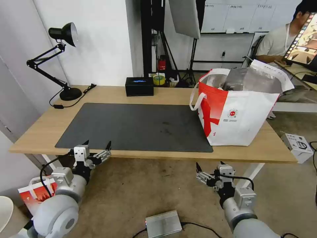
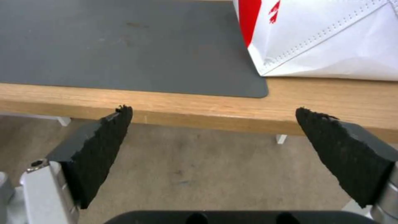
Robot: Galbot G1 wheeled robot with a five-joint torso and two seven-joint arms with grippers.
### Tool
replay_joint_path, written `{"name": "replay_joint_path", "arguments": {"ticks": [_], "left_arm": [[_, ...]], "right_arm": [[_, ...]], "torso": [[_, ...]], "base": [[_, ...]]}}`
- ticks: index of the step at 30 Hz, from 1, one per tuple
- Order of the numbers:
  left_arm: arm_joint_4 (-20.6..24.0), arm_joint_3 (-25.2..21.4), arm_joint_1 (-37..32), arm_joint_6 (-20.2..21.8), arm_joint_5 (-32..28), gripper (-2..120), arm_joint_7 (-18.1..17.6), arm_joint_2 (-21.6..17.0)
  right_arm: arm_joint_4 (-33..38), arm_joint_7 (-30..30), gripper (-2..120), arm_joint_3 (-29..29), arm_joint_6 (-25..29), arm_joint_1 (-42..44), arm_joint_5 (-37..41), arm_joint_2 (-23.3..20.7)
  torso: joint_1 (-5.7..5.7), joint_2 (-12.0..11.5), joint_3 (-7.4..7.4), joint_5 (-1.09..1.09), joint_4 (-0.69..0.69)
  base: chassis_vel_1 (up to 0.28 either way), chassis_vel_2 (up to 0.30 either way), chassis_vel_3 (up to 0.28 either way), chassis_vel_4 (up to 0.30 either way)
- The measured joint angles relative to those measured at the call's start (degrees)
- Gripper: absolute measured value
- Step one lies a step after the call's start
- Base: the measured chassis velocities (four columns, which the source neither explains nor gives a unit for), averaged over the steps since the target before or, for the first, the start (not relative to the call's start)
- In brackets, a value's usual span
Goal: Pick up the trash from the table and place it into the takeout bag.
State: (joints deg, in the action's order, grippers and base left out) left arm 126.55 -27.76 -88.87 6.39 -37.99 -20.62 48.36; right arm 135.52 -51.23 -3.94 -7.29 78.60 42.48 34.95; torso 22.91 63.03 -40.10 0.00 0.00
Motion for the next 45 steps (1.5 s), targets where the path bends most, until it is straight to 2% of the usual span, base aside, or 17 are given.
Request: {"name": "replay_joint_path", "arguments": {"ticks": [10, 18, 45], "left_arm": [[0.88, -1.11, -4.98, -2.03, 3.75, 100, 0.92, 2.77], [-0.11, -1.51, -7.52, -3.96, 5.73, 100, 1.13, 3.8], [-0.6, -1.12, -7.65, -3.97, 5.91, 100, 0.68, 4.39]], "right_arm": [[0.0, 0.0, 100, 0.0, 0.0, 0.0, 0.0, 0.0], [0.0, 0.0, 100, 0.0, 0.0, 0.0, 0.0, 0.0], [0.0, 0.0, 100, 0.0, 0.0, 0.0, 0.0, 0.0]], "torso": [[0.0, 0.0, 0.0, 0.0, 0.0], [0.0, 0.0, 0.0, 0.0, -0.01], [0.01, 0.0, 0.0, 0.0, 0.0]], "base": [[0.0, 0.0, 0.0, 0.0], [0.0, 0.0, 0.0, 0.0], [0.0, 0.0, 0.0, 0.0]]}}
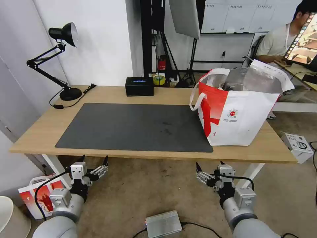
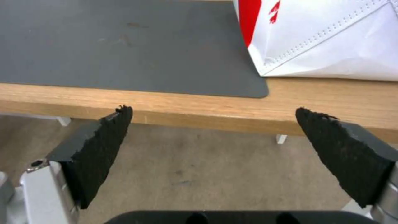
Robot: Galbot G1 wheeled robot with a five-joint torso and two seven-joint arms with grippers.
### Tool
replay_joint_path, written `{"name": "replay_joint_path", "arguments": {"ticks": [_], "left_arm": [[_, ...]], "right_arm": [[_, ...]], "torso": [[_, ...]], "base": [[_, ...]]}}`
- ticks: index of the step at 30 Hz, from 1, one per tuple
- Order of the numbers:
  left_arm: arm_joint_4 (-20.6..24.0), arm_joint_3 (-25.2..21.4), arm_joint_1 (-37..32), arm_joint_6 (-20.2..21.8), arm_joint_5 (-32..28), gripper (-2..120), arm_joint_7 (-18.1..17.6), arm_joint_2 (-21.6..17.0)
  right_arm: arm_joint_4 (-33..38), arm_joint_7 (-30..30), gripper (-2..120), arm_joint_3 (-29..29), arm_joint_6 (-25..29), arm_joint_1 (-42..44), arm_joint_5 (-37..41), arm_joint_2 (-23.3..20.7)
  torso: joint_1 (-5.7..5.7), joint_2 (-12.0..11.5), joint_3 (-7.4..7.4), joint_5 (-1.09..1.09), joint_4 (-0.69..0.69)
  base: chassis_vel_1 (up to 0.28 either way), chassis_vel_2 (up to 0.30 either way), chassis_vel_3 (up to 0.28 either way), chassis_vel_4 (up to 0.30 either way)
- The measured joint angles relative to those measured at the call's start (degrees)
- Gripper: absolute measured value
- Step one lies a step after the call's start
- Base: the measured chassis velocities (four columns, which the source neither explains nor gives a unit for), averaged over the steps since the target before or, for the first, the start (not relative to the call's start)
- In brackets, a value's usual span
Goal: Pick up the trash from the table and place it into the takeout bag.
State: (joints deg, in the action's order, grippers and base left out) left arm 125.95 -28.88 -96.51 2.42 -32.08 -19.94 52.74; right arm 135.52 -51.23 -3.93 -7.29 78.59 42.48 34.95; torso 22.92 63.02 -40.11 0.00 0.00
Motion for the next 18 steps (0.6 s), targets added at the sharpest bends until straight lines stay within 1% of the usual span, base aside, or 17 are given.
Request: {"name": "replay_joint_path", "arguments": {"ticks": [18], "left_arm": [[0.0, 0.04, 0.05, 0.08, -0.05, 100, -0.06, -0.05]], "right_arm": [[0.0, 0.0, 100, 0.0, 0.0, 0.0, 0.0, 0.0]], "torso": [[0.0, 0.0, 0.0, 0.0, 0.0]], "base": [[0.0, 0.0, 0.0, 0.0]]}}
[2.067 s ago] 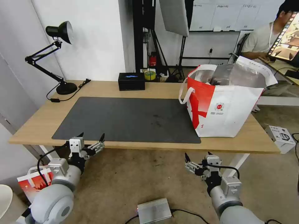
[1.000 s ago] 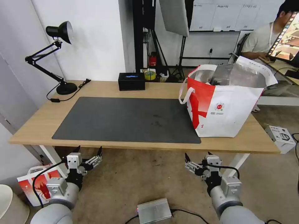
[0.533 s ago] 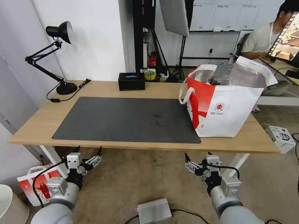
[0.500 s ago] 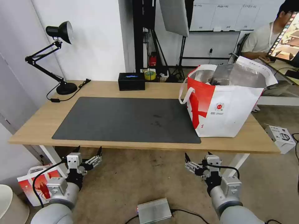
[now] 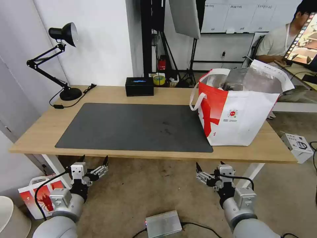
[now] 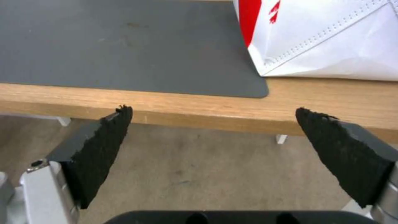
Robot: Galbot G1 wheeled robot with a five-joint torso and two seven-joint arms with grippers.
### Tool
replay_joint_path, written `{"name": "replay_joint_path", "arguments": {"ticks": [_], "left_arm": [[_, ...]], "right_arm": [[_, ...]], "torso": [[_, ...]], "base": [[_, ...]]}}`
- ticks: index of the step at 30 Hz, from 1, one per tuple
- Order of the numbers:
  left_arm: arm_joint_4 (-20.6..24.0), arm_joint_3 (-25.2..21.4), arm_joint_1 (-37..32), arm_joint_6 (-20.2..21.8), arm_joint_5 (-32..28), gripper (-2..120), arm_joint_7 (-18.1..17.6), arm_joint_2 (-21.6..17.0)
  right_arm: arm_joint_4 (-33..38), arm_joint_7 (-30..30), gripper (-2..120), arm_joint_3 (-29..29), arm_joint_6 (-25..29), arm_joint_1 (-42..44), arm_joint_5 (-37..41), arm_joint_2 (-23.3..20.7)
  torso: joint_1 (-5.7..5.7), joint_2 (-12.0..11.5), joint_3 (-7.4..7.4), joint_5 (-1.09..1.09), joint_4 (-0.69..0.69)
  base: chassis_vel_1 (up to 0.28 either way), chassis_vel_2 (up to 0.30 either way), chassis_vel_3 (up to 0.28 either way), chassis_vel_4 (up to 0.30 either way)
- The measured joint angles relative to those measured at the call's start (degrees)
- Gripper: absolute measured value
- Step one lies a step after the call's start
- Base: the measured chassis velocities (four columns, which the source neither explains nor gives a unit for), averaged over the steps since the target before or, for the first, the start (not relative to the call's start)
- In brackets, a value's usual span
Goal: Pick up the trash from the table and place it into the takeout bag.
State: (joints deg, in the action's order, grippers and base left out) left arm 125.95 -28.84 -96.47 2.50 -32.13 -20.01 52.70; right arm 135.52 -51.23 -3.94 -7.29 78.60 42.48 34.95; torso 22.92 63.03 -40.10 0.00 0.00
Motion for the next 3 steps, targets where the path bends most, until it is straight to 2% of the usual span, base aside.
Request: {"name": "replay_joint_path", "arguments": {"ticks": [3], "left_arm": [[0.0, 0.0, 0.0, 0.02, 0.0, 100, 0.0, 0.0]], "right_arm": [[0.0, 0.0, 100, 0.0, 0.0, 0.0, 0.0, 0.0]], "torso": [[0.0, 0.0, 0.0, 0.0, 0.0]], "base": [[0.0, 0.0, 0.0, 0.0]]}}
